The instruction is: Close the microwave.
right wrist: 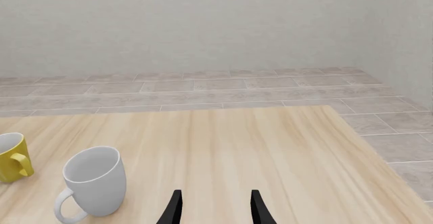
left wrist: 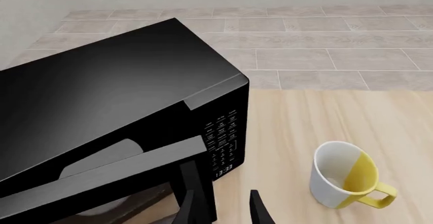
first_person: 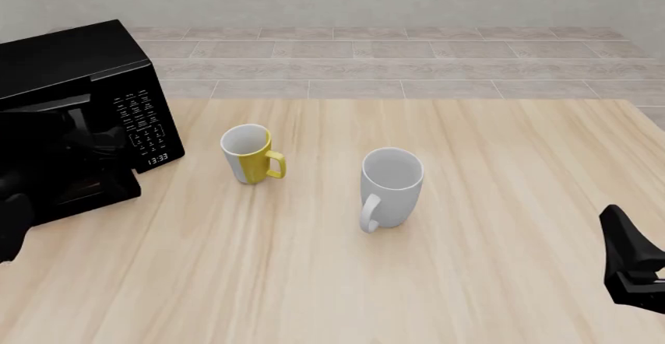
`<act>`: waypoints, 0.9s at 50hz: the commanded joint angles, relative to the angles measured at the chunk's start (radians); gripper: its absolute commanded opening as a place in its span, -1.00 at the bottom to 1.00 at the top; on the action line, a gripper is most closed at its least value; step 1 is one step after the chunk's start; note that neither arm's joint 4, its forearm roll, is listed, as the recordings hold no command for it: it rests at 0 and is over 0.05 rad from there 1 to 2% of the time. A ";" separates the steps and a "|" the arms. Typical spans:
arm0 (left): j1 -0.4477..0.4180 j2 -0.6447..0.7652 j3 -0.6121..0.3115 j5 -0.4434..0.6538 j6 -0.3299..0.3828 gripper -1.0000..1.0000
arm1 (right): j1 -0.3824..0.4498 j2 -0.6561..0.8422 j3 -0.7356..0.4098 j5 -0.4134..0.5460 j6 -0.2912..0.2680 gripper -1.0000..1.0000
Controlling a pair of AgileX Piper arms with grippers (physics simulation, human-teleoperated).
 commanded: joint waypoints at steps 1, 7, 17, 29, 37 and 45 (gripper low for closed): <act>0.110 0.066 -0.202 -0.052 0.092 1.00 | 0.004 0.021 0.000 -0.018 0.000 1.00; 0.116 0.122 -0.224 -0.064 0.098 1.00 | -0.001 0.034 0.000 -0.025 0.001 1.00; 0.132 0.173 -0.296 -0.034 0.088 1.00 | 0.002 0.063 0.000 -0.049 0.000 1.00; 0.162 0.244 -0.400 0.012 0.092 1.00 | -0.004 0.069 0.000 -0.052 0.003 1.00; 0.179 0.270 -0.433 0.023 0.087 1.00 | -0.006 0.076 0.000 -0.056 0.002 1.00; 0.193 0.285 -0.450 0.031 0.096 1.00 | -0.005 0.067 0.000 -0.050 0.001 1.00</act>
